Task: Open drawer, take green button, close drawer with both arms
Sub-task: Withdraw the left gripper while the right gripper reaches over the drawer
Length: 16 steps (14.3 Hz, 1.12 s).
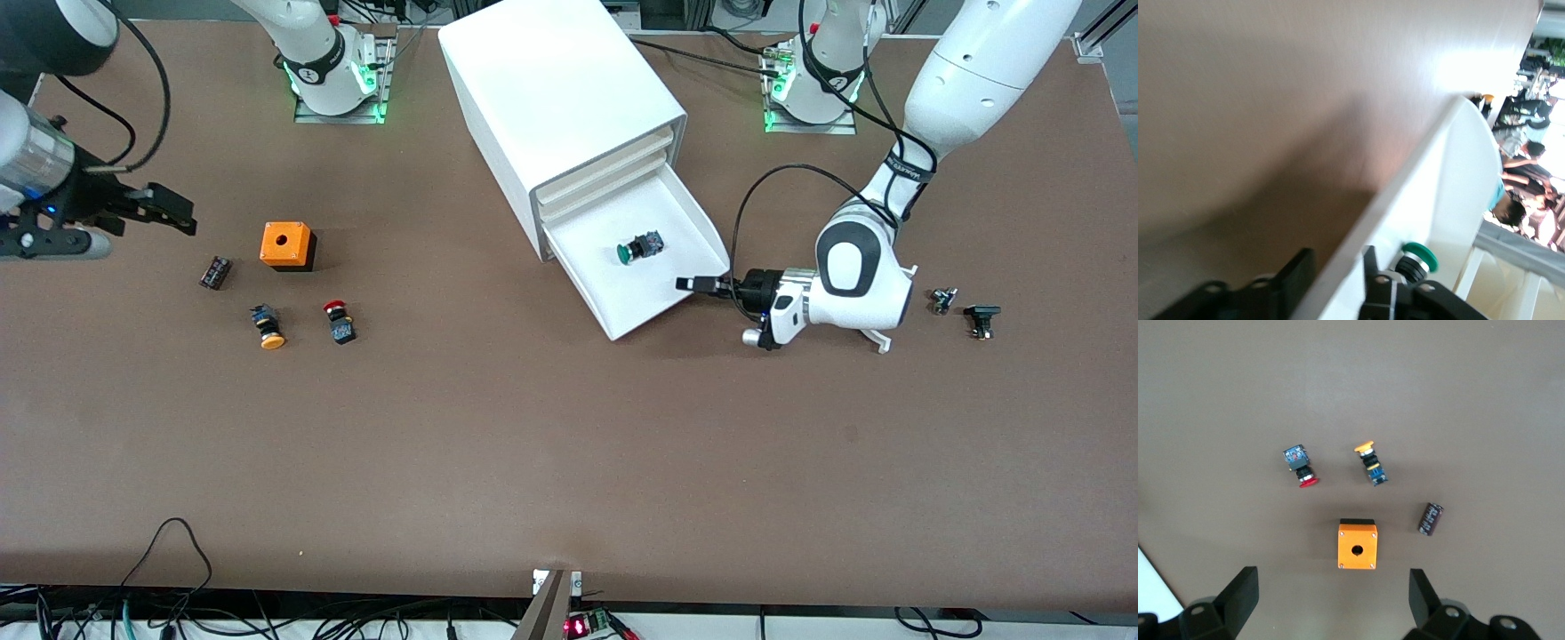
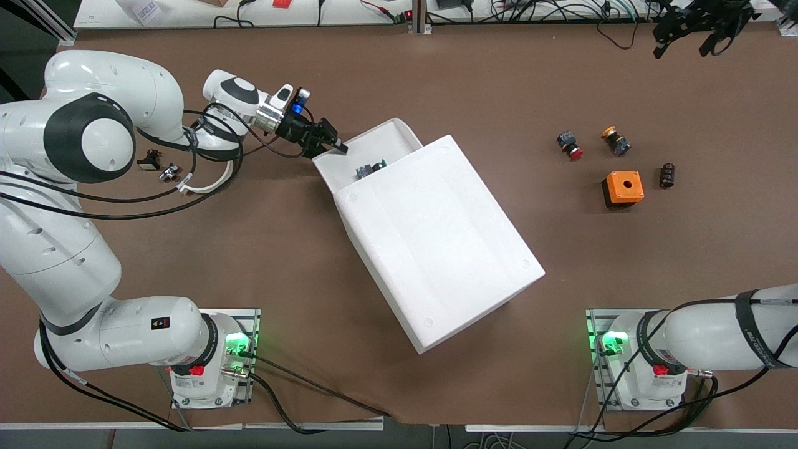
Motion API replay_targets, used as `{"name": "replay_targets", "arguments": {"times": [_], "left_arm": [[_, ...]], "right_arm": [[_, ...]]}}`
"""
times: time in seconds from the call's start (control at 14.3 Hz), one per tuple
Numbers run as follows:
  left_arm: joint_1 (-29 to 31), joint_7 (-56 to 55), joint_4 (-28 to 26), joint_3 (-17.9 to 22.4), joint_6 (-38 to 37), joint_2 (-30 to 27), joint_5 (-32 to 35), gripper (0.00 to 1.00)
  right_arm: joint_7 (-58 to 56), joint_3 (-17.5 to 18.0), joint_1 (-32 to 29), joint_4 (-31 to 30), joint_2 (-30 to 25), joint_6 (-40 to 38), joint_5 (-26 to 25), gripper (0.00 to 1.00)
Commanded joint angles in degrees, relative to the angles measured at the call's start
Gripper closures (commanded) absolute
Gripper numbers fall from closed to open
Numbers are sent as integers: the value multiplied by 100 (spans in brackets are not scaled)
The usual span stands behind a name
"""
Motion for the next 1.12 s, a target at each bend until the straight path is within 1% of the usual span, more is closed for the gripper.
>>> {"name": "replay_targets", "arguments": {"times": [0.0,0.14,0.21,0.28,0.35,0.42,0.49,0.56,0.63,0.7,0.77,0.84,0.91,0.98,1.05], "left_arm": [[77,-106,57,-20,69,-361,-31,0],[174,-141,57,15,78,-773,4,0],[288,-159,57,120,130,-1080,283,0],[367,-168,48,164,340,-1344,669,0],[446,-176,48,165,707,-1565,986,0],[464,-176,31,165,998,-1811,1137,0],[526,-176,-4,165,1018,-2118,1321,0],[691,-176,-39,165,984,-2443,1793,0],[841,-185,-31,165,757,-2768,2433,0],[930,-203,47,182,363,-3049,3118,0],[965,-264,214,313,-50,-3296,3673,0],[957,-351,450,479,-497,-3464,4096,0],[957,-517,748,551,-928,-3544,4492,0],[948,-719,1004,612,-1307,-3623,4939,0],[913,-939,1215,630,-1659,-3702,5327,0]], "right_arm": [[22,-4,347,385,484,24,56,0],[22,-4,601,587,739,24,47,0],[22,-4,759,658,879,24,30,0],[22,-4,918,745,1011,15,30,0],[22,4,1058,842,1143,24,39,0],[22,4,1199,930,1284,24,47,0],[22,4,1357,1018,1407,24,56,0],[22,4,1594,1080,1495,41,56,0],[22,-4,1857,1141,1566,50,47,0],[-22,4,2086,1333,1706,50,47,0],[-74,22,2340,1544,1881,50,91,0],[-127,152,2508,1720,2066,59,274,0],[-180,380,2562,1905,2294,102,589,0],[-189,617,2571,2054,2487,268,862,0],[-198,802,2606,2108,2611,505,1013,0]]}}
